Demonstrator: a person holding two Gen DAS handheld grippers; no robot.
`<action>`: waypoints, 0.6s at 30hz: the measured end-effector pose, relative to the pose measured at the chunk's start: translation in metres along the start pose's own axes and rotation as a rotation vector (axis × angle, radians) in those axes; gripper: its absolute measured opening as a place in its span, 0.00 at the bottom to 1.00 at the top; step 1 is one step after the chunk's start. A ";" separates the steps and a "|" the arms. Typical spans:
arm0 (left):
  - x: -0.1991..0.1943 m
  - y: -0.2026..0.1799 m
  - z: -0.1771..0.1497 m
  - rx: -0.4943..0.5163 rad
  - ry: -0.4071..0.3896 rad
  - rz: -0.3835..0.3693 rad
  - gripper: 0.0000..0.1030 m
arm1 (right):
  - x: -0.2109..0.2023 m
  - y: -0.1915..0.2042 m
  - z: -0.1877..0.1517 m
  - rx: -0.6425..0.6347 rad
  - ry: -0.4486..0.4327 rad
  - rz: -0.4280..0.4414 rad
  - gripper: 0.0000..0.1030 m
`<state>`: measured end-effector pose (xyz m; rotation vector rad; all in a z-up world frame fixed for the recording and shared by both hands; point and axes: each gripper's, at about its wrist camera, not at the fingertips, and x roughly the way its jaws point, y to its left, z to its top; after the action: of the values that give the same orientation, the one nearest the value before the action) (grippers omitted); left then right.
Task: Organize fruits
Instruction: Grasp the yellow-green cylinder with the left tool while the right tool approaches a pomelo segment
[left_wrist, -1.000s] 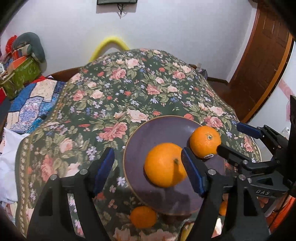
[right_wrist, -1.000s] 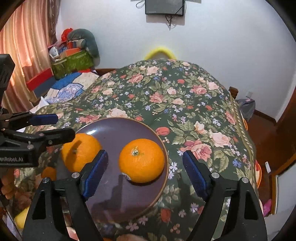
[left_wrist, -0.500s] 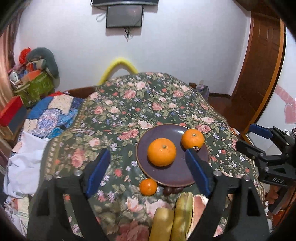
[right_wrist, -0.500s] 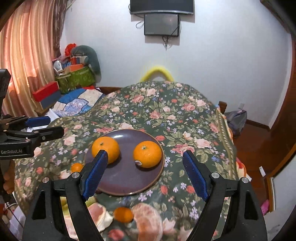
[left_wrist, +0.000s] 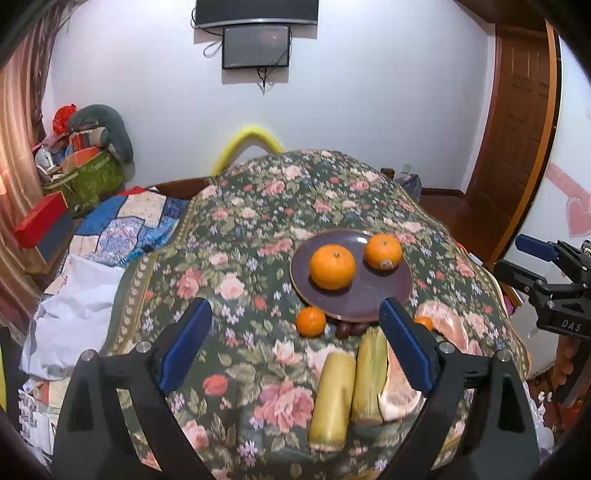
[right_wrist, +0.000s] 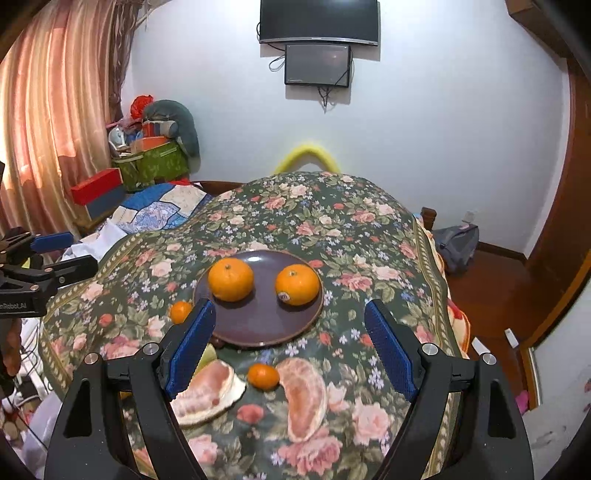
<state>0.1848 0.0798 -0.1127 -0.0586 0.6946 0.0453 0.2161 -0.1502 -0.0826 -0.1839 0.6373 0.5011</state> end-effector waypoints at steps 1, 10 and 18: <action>0.001 0.000 -0.004 0.002 0.010 -0.003 0.90 | -0.001 -0.001 -0.004 0.002 0.004 -0.003 0.78; 0.022 -0.006 -0.041 0.009 0.119 -0.038 0.90 | -0.002 -0.011 -0.031 0.035 0.046 -0.033 0.78; 0.056 -0.020 -0.064 0.054 0.222 -0.051 0.72 | 0.018 -0.023 -0.057 0.048 0.118 -0.058 0.78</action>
<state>0.1885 0.0571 -0.1972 -0.0297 0.9157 -0.0292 0.2101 -0.1809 -0.1385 -0.1865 0.7567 0.4211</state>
